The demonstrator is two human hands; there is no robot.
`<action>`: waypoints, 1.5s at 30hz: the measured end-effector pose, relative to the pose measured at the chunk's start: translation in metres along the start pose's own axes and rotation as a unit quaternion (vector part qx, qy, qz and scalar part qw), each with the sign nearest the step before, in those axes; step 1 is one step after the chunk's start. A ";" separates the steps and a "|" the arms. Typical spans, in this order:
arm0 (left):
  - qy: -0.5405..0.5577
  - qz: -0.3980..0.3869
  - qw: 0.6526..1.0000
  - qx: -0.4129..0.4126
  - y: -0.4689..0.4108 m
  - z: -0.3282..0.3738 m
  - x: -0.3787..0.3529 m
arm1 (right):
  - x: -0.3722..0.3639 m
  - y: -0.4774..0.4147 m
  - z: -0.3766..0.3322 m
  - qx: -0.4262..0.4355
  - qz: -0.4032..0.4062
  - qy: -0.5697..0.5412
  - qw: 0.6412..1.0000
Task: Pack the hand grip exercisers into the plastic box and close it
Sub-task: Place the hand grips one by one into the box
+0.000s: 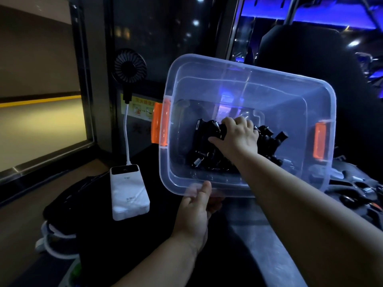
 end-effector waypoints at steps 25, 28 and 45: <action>-0.021 0.023 0.999 -0.016 0.006 0.005 -0.002 | 0.055 0.190 0.212 -0.180 0.154 -0.101 0.966; -0.026 0.023 0.999 -0.011 0.005 0.003 -0.001 | 0.037 0.209 0.248 -0.244 0.054 -0.041 0.967; -0.026 0.031 0.999 -0.017 0.004 0.003 0.000 | 0.012 0.231 0.269 -0.280 -0.102 0.073 0.952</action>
Point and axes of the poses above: each hand's wrist, its own y-axis away from the middle knuckle, its own x-axis out of the back of the hand, z = x × y, the point moved 9 cm from there along -y, towards the middle knuckle, and after that the axes turned 12 degrees about x, right-handed, at the moved point
